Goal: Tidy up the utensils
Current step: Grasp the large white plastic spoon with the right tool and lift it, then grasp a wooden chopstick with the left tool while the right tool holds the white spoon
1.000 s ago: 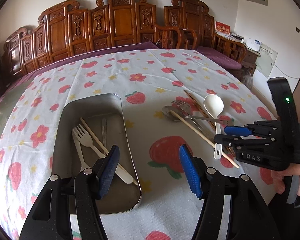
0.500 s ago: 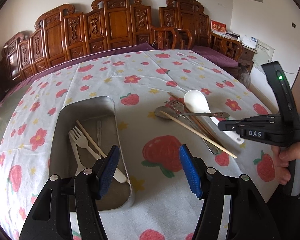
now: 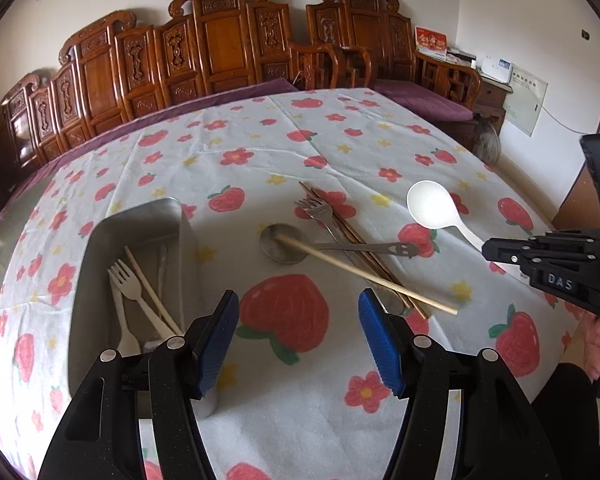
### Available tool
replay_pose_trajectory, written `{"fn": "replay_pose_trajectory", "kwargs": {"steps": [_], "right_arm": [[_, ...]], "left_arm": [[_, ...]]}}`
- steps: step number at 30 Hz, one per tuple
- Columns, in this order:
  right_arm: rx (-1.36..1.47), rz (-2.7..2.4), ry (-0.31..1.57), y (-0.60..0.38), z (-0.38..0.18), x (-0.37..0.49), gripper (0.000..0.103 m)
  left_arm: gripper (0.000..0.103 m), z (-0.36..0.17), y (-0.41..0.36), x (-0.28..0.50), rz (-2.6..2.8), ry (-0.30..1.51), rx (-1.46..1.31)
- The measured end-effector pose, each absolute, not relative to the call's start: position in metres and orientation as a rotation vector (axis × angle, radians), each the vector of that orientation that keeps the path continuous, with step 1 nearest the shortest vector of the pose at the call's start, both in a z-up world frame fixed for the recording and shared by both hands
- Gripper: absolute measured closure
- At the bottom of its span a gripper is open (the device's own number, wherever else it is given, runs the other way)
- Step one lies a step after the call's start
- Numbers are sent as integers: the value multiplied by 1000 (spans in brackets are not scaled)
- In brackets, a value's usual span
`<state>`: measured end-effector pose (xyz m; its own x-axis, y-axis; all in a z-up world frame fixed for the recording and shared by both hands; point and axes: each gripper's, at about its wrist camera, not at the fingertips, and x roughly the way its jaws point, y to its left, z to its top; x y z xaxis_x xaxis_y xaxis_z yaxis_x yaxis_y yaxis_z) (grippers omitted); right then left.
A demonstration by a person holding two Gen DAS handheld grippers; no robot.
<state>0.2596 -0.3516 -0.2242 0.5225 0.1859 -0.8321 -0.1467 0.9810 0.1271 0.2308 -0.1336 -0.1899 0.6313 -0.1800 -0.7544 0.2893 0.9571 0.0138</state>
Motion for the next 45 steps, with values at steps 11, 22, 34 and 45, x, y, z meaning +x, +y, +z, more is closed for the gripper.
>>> {"fn": "replay_pose_trajectory", "kwargs": {"steps": [11, 22, 34, 45], "right_arm": [[42, 208, 994, -356, -226, 261, 98], [74, 217, 1001, -360, -228, 263, 98], [57, 260, 965, -345, -211, 256, 98], [18, 292, 939, -330, -198, 248, 98]], "left_arm": [[44, -223, -163, 277, -220, 956, 66], [45, -251, -185, 289, -160, 1033, 129], [61, -253, -156, 258, -118, 1105, 113], [76, -252, -157, 225, -156, 1116, 133]]}}
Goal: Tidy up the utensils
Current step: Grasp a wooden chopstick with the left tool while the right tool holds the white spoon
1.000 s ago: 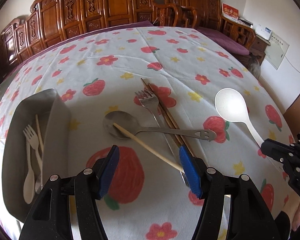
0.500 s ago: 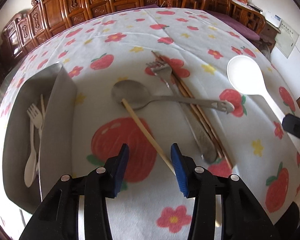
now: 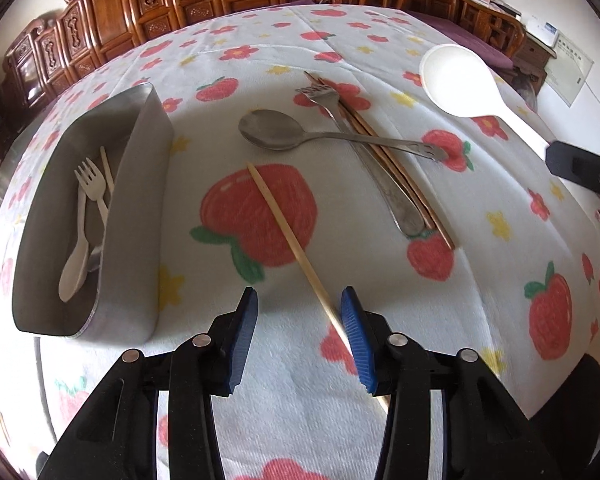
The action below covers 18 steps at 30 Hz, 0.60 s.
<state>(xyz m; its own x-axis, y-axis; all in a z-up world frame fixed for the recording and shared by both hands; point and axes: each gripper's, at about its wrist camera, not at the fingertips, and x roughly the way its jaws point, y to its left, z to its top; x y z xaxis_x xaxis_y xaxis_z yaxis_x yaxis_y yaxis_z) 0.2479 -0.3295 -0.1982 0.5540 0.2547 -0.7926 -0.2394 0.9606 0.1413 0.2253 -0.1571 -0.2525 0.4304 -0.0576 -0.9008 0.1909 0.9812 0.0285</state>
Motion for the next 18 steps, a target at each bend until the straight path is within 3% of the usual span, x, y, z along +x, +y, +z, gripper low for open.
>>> {"fn": "replay_pose_trajectory", "kwargs": {"steps": [3, 4, 18], "right_arm": [[13, 301, 936, -327, -197, 246, 98], [11, 303, 935, -326, -196, 246, 98], [5, 342, 919, -315, -188, 240, 98]], "left_arm": [[96, -252, -159, 220, -172, 1102, 137], [97, -252, -159, 219, -168, 1099, 141], [99, -196, -122, 221, -139, 977, 131]]}}
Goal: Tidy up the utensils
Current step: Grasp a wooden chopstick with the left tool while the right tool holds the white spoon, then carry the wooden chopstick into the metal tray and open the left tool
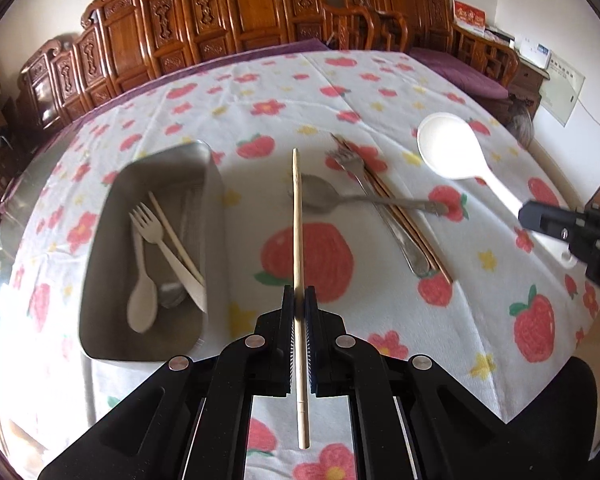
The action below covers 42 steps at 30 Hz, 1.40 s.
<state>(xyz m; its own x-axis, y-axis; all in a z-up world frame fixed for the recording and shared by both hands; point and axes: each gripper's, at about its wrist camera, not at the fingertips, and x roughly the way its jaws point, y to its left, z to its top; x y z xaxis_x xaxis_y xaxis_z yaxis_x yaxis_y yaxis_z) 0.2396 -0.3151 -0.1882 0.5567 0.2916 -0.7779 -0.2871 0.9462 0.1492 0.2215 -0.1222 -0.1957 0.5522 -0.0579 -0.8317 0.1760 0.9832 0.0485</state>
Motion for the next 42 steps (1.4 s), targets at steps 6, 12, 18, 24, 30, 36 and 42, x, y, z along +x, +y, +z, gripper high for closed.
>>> {"fn": "replay_pose_trajectory", "kwargs": {"steps": [6, 12, 18, 24, 30, 36, 42], "right_arm": [[-4, 389, 899, -302, -179, 233, 98], [-19, 443, 884, -285, -171, 224, 98], [-35, 481, 870, -267, -163, 214, 98], [-64, 515, 867, -247, -159, 204, 98], [-64, 530, 881, -232, -161, 198, 98], [-28, 520, 906, -235, -166, 203, 98], [-32, 503, 920, -234, -167, 208, 98]], "left_arm": [[99, -173, -96, 229, -118, 938, 116], [99, -160, -70, 236, -94, 914, 100], [99, -156, -47, 240, -81, 906, 88], [99, -165, -23, 248, -68, 934, 73], [99, -183, -4, 266, -52, 985, 55], [99, -197, 4, 278, -51, 1020, 57], [99, -206, 6, 285, -60, 1036, 47]]}}
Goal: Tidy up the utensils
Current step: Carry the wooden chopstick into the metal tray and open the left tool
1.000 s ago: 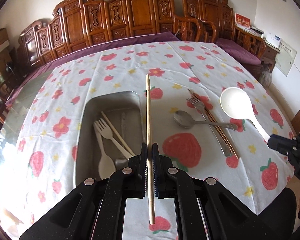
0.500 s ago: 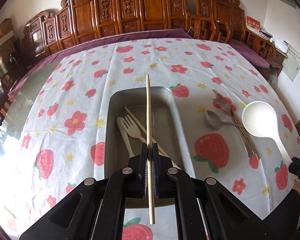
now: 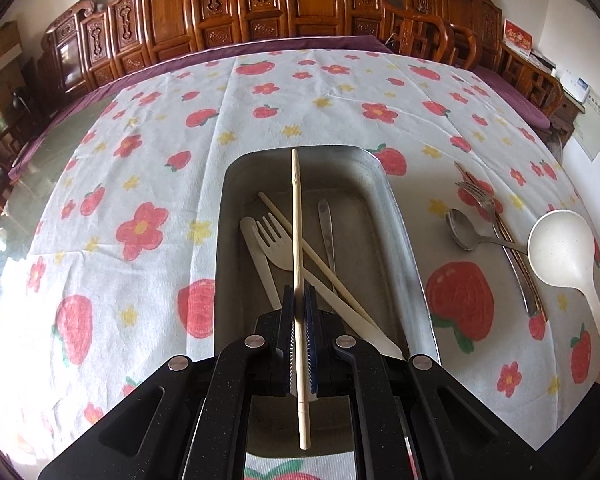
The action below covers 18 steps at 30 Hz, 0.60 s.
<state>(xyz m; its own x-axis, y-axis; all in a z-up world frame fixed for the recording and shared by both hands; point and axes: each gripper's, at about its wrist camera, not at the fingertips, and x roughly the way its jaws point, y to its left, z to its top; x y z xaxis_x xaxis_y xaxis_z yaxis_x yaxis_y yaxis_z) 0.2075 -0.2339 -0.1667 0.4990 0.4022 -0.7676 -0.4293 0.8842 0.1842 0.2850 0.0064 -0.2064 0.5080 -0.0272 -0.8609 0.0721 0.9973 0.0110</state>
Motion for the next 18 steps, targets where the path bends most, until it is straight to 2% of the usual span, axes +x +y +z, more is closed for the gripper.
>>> {"fn": "replay_pose_trajectory", "kwargs": {"steps": [4, 9, 18], "right_arm": [[-40, 502, 923, -228, -167, 210, 98], [-48, 502, 931, -221, -169, 212, 98], [-61, 516, 924, -197, -168, 219, 98]], "left_arm": [[98, -208, 9, 288, -68, 1044, 30], [91, -203, 15, 285, -74, 1033, 24], [89, -178, 31, 265, -79, 967, 20]]}}
